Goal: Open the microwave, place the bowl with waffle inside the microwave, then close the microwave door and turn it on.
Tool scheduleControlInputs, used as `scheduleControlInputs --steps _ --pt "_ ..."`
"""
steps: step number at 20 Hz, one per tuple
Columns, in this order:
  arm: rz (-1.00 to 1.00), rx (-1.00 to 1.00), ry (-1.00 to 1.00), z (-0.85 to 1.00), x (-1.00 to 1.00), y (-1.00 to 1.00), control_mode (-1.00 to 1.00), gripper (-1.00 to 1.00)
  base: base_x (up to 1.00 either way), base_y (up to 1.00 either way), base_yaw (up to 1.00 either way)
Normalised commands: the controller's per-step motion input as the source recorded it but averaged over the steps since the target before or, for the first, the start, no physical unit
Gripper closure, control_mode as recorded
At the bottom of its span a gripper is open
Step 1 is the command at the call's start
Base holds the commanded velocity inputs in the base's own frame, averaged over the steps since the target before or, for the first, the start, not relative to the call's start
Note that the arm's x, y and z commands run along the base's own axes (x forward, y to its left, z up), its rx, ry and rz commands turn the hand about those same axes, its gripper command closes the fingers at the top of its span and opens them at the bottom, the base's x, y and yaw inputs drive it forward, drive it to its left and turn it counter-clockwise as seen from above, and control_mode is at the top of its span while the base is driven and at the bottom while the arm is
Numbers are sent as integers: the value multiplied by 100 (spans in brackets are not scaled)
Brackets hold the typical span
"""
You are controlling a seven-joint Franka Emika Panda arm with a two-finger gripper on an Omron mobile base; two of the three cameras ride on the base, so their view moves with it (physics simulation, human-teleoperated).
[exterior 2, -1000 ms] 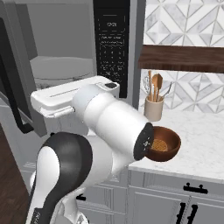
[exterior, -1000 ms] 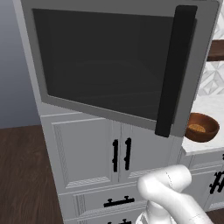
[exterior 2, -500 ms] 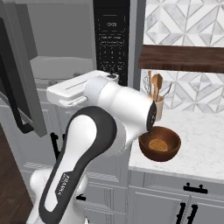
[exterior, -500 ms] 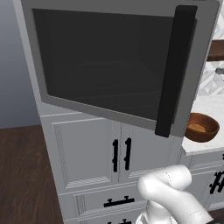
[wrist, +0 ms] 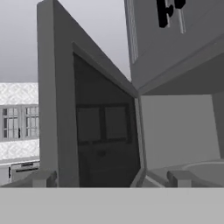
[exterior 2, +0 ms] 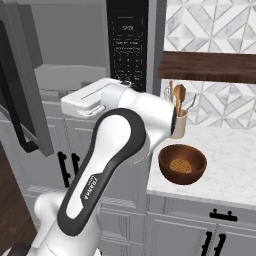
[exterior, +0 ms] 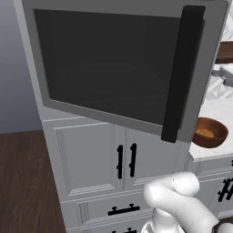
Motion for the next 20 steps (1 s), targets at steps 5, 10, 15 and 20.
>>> scheduleControlInputs --steps 5,10,15,20 --pt "10 0 1 -7 11 32 -100 -100 0 0 0" --pt "7 0 0 -9 24 43 -100 -100 0 0 0" --pt "7 0 0 -1 6 32 -100 -100 0 0 0" --pt "9 0 0 0 0 29 -100 -100 0 0 0"
